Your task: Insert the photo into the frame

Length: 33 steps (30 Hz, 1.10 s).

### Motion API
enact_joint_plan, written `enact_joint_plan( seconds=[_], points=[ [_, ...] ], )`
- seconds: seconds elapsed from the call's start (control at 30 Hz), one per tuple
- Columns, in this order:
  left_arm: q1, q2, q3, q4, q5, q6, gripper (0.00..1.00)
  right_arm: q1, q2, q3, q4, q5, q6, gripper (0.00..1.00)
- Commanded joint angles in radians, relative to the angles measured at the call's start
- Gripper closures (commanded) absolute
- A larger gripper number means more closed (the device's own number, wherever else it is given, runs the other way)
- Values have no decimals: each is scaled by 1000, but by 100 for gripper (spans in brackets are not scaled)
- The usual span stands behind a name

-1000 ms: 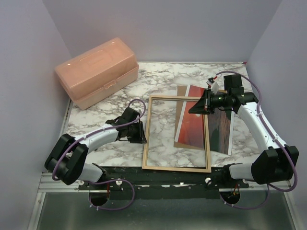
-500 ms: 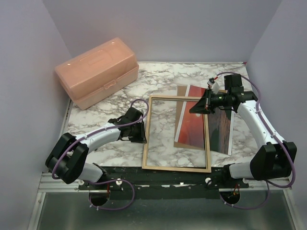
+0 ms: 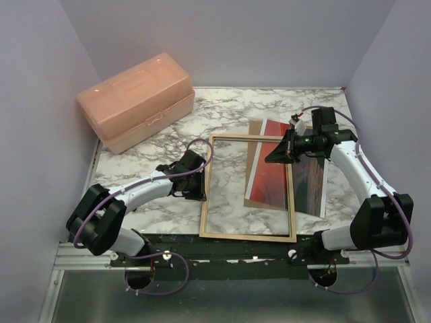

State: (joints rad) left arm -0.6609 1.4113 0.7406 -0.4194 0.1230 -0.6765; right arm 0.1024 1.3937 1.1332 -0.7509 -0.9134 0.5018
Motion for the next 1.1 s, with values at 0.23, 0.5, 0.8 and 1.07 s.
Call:
enact_joint_plan(
  seconds=[0.23,0.5,0.8,1.07],
  points=[
    [-13,44,-6,-44,-91,20,76,-7,-1,-47,59,-53,41,100],
    [-17,44,-6,-47,-97,18,77,-7,-10,-69,121,-81,93,100],
    [-20,51,-3,-48,-101,17,77,-7,-13,-99,150,-73,103,100],
    [-23,52,-3,-53,-108,18,78,-7,-1,-115,166,-78,102,100]
  ],
)
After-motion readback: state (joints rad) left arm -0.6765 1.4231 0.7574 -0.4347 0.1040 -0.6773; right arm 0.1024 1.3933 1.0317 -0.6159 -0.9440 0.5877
